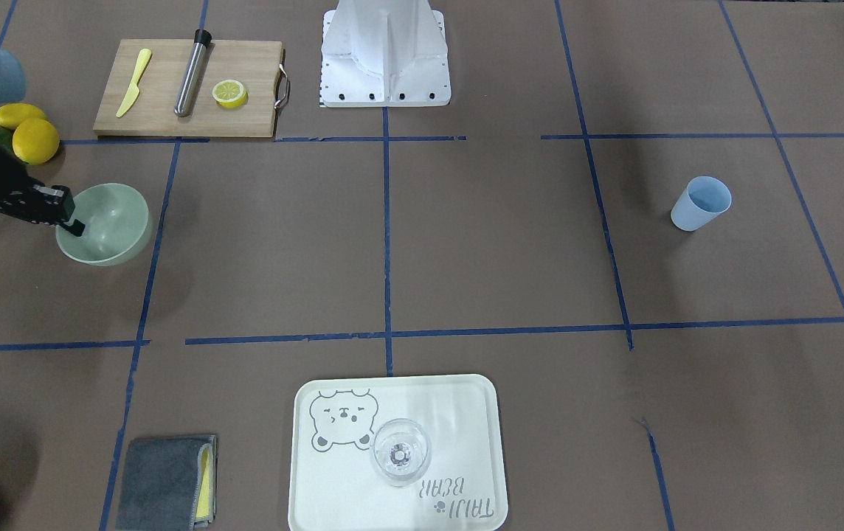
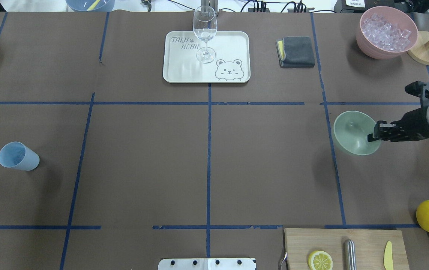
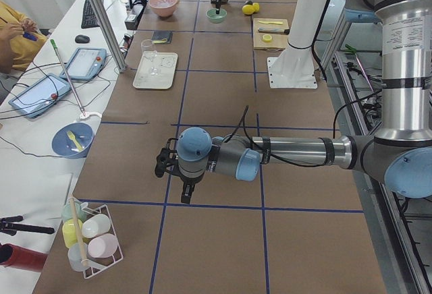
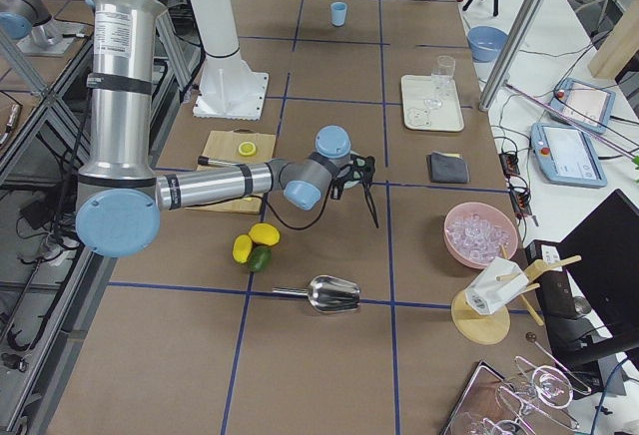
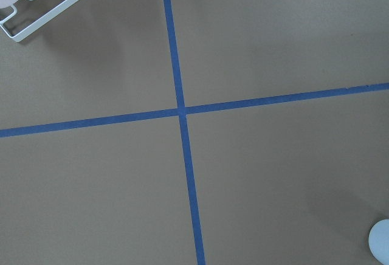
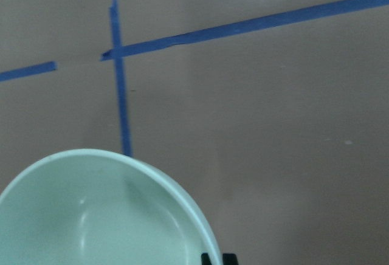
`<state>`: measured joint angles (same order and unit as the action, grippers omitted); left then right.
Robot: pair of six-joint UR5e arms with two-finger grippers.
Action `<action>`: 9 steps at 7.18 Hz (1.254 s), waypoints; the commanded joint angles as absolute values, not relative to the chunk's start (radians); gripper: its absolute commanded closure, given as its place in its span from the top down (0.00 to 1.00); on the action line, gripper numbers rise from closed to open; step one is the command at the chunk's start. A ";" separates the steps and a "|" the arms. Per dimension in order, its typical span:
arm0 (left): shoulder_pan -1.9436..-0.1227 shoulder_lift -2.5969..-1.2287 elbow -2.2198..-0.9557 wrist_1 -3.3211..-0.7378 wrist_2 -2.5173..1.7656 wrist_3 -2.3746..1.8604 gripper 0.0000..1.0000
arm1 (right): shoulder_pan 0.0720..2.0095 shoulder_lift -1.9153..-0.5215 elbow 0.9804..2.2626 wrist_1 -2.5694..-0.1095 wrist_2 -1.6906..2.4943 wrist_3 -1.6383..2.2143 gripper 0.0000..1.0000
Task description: Pour ice into bowl
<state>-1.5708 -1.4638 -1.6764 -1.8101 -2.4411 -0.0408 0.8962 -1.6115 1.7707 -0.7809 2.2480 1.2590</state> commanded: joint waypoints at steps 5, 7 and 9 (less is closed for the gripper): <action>-1.419 -1.465 -1.678 -2.066 -2.479 -0.051 1.00 | 0.398 -0.805 1.573 -1.233 1.725 1.859 0.00; -1.395 -1.470 -1.692 -2.123 -2.477 -0.054 1.00 | 0.367 -0.772 1.492 -1.230 1.688 1.852 0.00; -1.384 -1.480 -1.709 -2.212 -2.467 -0.054 1.00 | 0.364 -0.746 1.433 -1.227 1.680 1.848 0.15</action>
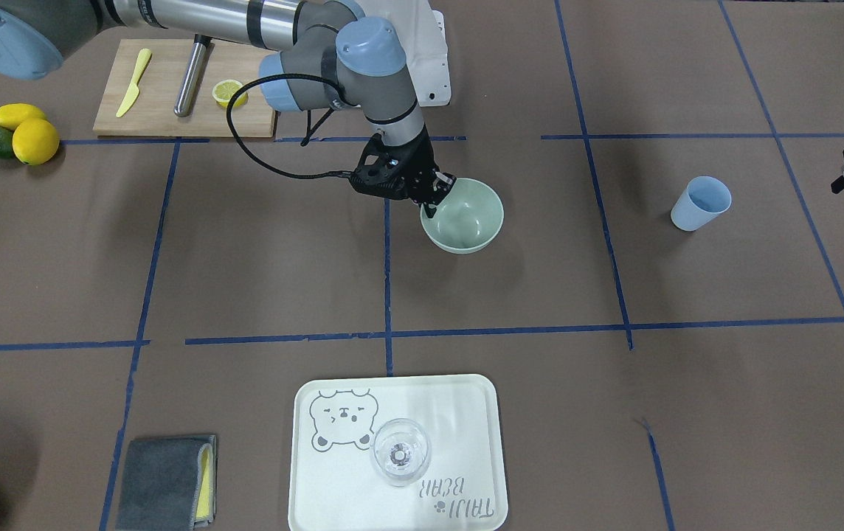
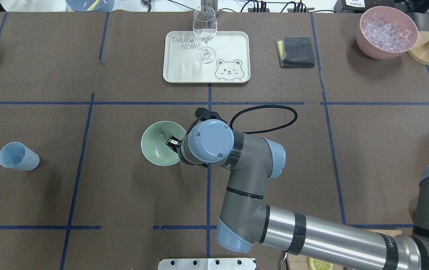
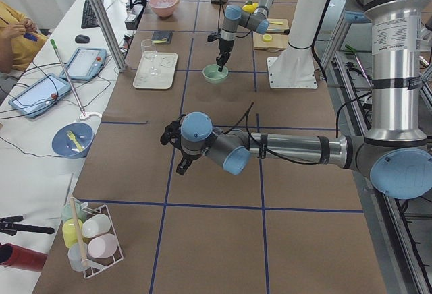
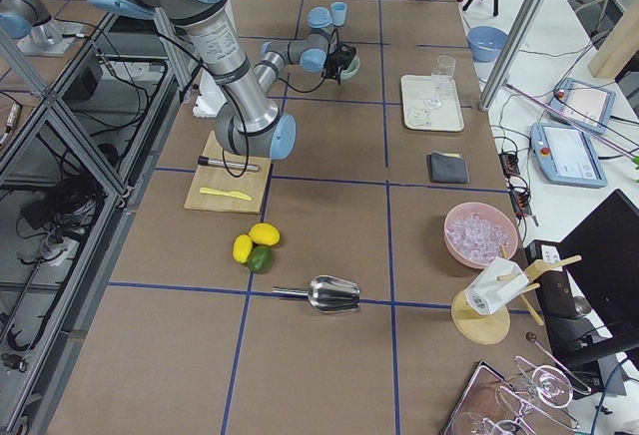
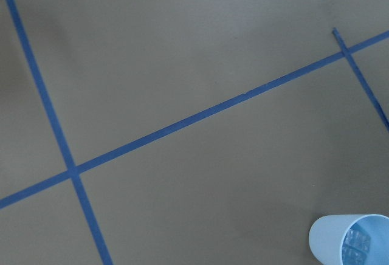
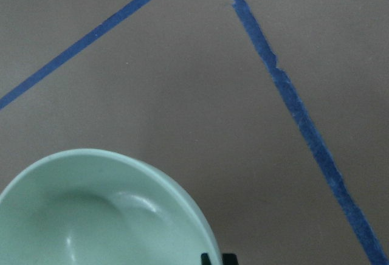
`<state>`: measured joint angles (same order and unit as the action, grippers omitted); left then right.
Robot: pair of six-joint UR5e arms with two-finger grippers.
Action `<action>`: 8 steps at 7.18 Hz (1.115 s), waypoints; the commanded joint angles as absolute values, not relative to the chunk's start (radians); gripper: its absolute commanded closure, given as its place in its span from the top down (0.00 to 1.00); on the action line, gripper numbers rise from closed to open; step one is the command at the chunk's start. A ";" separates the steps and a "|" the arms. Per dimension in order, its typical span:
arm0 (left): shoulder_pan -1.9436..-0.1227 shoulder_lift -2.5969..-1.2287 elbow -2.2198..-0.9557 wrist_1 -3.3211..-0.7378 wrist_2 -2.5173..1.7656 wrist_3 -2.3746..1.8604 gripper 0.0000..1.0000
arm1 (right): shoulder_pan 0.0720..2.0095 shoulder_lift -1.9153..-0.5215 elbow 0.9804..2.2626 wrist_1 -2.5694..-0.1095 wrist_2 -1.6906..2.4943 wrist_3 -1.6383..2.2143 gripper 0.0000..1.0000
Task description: Pour ice into bowl
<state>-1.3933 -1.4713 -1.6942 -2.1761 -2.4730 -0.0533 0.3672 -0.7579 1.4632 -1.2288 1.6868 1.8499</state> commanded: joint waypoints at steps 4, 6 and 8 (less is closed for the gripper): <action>-1.108 -1.476 -1.755 -2.539 -2.221 -0.551 1.00 | 0.438 -0.759 1.556 -1.230 1.706 1.841 1.00; -0.985 -1.456 -1.807 -2.626 -2.082 -0.820 1.00 | 0.550 -0.921 1.768 -1.224 1.849 1.841 1.00; -0.755 -1.294 -1.964 -2.643 -1.742 -0.976 1.00 | 0.560 -0.959 1.781 -1.223 1.848 1.827 1.00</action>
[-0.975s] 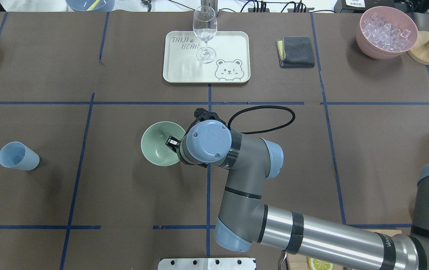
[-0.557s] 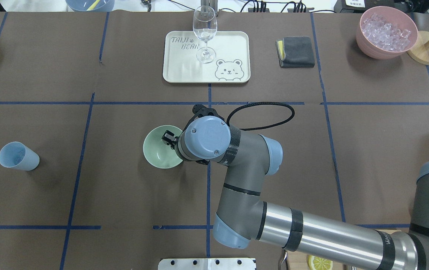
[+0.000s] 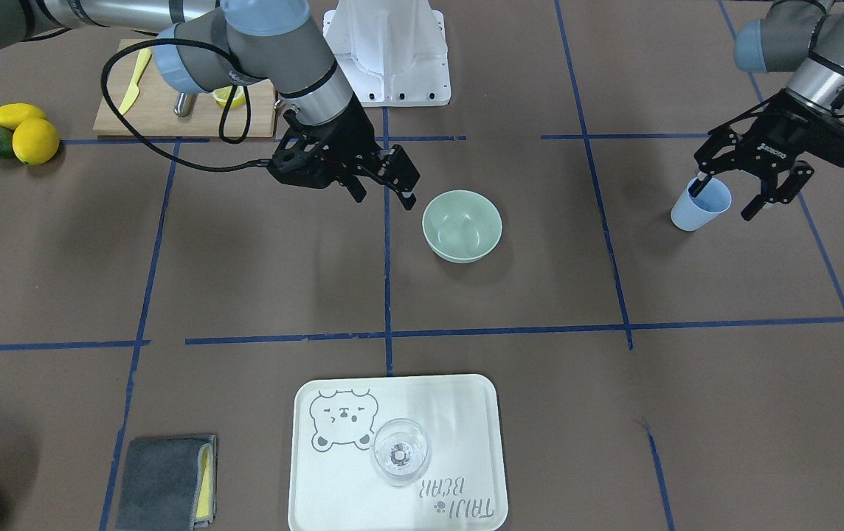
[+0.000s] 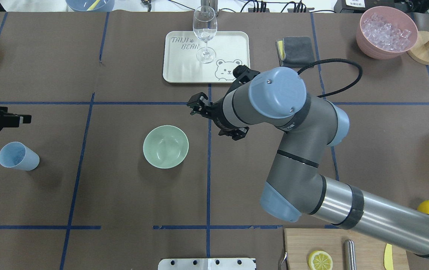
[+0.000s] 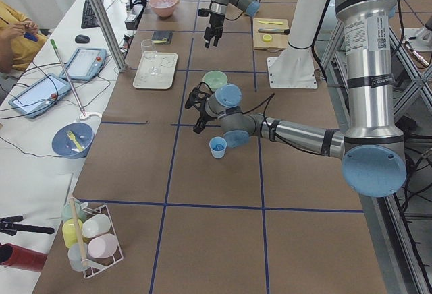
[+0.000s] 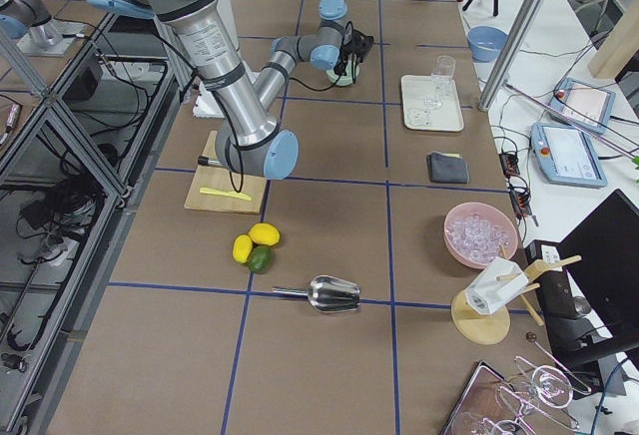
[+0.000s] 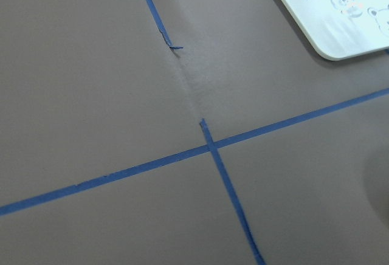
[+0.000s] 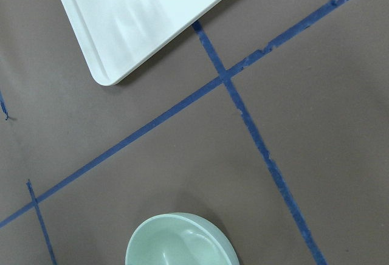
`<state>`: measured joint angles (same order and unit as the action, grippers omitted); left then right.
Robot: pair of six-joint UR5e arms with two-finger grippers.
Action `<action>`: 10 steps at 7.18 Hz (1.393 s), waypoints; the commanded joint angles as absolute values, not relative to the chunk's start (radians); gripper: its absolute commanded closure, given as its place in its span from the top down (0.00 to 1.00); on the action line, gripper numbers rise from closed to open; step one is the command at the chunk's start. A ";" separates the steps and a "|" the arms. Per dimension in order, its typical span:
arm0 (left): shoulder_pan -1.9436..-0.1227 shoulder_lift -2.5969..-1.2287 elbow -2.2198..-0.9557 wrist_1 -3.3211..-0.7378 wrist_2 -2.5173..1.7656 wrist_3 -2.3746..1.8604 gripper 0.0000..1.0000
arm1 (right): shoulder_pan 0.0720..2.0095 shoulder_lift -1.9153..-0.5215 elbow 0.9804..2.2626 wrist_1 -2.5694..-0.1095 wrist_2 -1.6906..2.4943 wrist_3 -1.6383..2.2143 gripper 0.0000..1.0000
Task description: Pour ice into bowl
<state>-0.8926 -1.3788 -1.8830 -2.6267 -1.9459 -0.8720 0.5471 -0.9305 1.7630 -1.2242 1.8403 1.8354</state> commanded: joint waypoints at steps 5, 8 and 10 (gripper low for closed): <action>-0.215 -1.098 -1.977 -2.753 -0.831 -1.310 1.00 | 0.558 -0.980 1.776 -1.221 1.842 1.801 1.00; -0.053 -1.091 -1.829 -2.750 -0.570 -1.415 1.00 | 0.558 -0.980 1.778 -1.220 1.842 1.799 1.00; 0.011 -1.091 -1.806 -2.749 -0.465 -1.431 1.00 | 0.557 -0.980 1.778 -1.221 1.842 1.799 1.00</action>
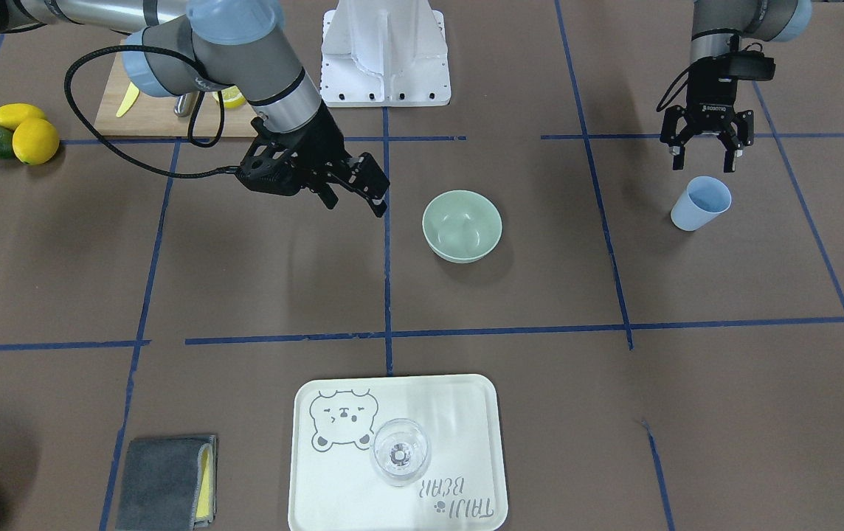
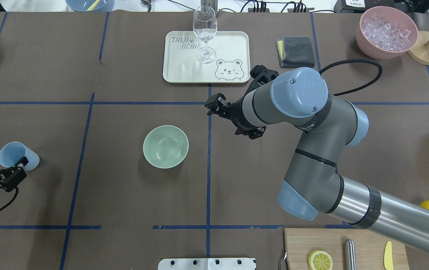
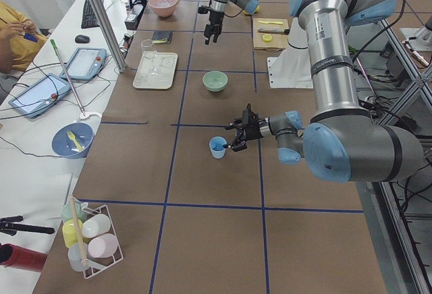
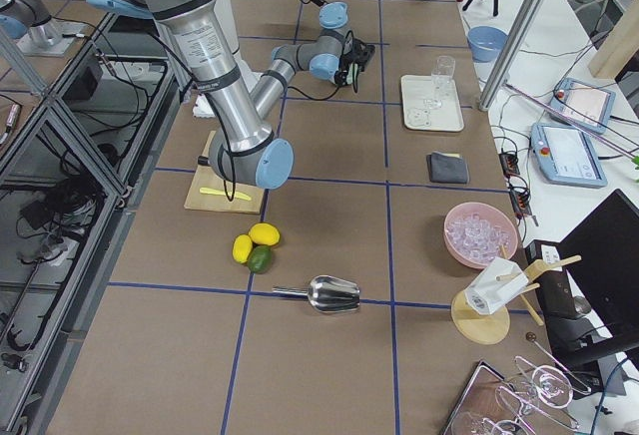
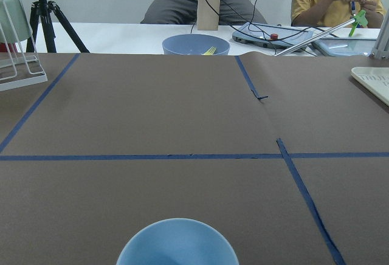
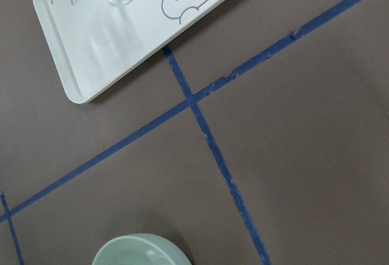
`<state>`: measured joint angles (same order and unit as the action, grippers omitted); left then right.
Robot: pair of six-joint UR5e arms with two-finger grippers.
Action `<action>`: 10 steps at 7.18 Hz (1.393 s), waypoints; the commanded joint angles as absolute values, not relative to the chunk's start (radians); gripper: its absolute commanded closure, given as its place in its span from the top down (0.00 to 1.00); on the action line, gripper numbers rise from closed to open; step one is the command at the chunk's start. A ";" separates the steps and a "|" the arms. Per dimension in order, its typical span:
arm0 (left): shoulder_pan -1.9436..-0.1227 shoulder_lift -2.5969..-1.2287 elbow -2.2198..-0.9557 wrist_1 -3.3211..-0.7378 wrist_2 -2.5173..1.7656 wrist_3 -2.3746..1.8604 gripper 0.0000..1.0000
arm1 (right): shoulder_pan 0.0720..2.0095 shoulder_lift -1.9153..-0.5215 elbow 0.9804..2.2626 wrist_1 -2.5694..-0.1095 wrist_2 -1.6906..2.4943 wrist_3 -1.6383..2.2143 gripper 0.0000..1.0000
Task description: Pour ice into bowl
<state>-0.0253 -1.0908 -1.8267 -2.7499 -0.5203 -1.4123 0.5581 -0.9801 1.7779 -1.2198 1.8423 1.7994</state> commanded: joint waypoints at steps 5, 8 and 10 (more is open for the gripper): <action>0.028 -1.178 -1.655 -2.750 -0.362 -1.488 1.00 | 0.555 -0.986 1.778 -1.221 1.842 1.799 1.00; 0.026 -1.253 -1.574 -2.760 -0.359 -1.480 1.00 | 0.555 -0.985 1.784 -1.223 1.844 1.796 1.00; -0.035 -1.272 -1.546 -2.767 -0.367 -1.480 0.99 | 0.554 -0.988 1.782 -1.223 1.842 1.796 1.00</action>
